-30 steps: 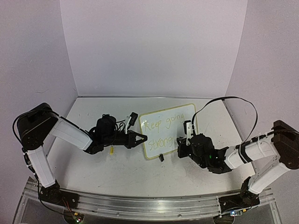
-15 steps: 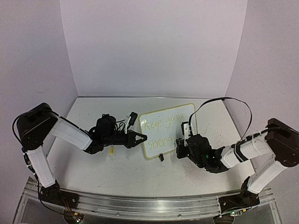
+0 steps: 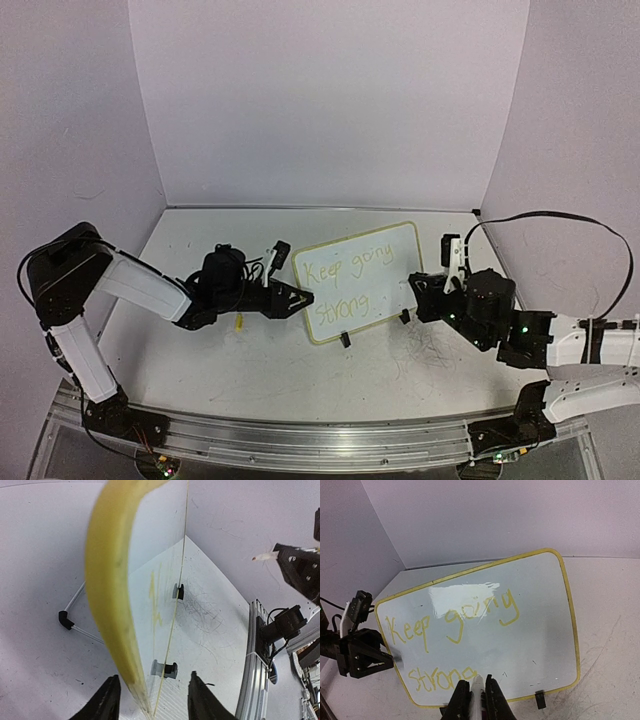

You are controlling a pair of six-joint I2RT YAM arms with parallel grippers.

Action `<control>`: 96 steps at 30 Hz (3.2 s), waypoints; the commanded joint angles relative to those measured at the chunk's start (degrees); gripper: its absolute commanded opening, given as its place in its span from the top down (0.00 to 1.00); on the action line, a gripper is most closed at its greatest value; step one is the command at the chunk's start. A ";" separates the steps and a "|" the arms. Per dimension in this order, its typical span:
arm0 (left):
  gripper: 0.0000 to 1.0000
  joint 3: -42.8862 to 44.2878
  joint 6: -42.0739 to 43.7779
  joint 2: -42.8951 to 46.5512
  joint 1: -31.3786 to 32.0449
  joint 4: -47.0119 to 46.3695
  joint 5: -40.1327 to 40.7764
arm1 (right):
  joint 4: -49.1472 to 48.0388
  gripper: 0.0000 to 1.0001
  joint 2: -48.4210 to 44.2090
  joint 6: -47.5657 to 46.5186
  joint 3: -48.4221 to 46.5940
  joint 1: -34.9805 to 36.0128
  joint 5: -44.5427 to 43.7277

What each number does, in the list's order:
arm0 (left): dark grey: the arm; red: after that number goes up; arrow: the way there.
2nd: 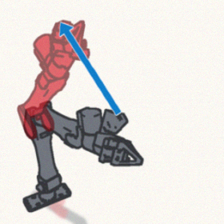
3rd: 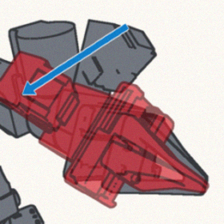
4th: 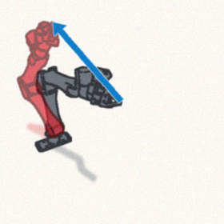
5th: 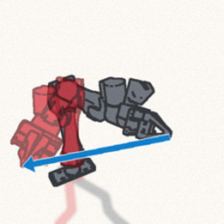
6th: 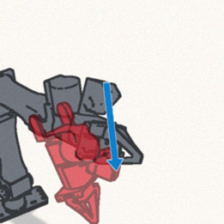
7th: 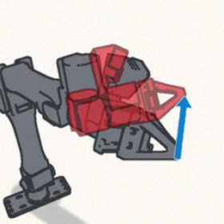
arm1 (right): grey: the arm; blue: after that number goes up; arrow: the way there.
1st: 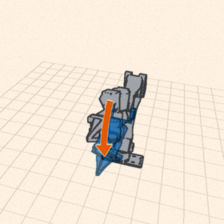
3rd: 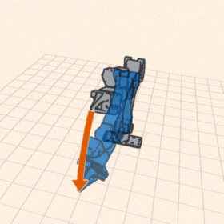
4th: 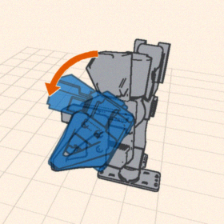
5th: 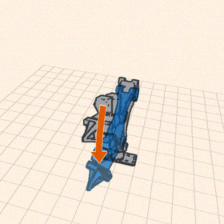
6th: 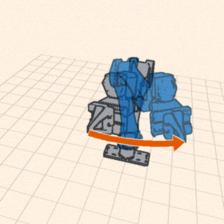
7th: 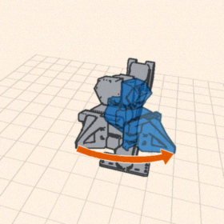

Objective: Write a sentence on the whiteboard
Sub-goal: Place the whiteboard at the center of the board, then pick up the pen cap from the center of the board, then insert the whiteboard marker without the cap into the pen cap.

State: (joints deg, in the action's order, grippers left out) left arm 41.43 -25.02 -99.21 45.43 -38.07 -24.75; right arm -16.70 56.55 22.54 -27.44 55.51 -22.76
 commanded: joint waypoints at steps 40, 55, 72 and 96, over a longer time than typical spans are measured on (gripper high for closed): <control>0.69 11.23 -13.55 -2.87 -0.61 63.14 37.19 | 5.62 1.00 -4.24 -6.07 -3.34 -0.25 5.56; 0.76 9.19 -14.14 -5.62 0.90 65.84 32.93 | 3.22 1.00 -3.87 -6.08 -2.49 -0.28 6.23; 1.00 8.24 -15.21 -3.11 2.12 67.63 35.88 | 0.92 1.00 -2.65 -5.47 -2.38 -0.31 7.11; 1.00 7.88 -10.17 21.20 2.10 66.49 42.63 | 4.77 1.00 5.83 0.41 -11.18 -0.54 7.54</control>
State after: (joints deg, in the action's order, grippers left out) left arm 49.25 -37.70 -84.07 47.35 29.05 16.54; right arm -12.15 60.92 20.50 -33.53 55.31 -16.37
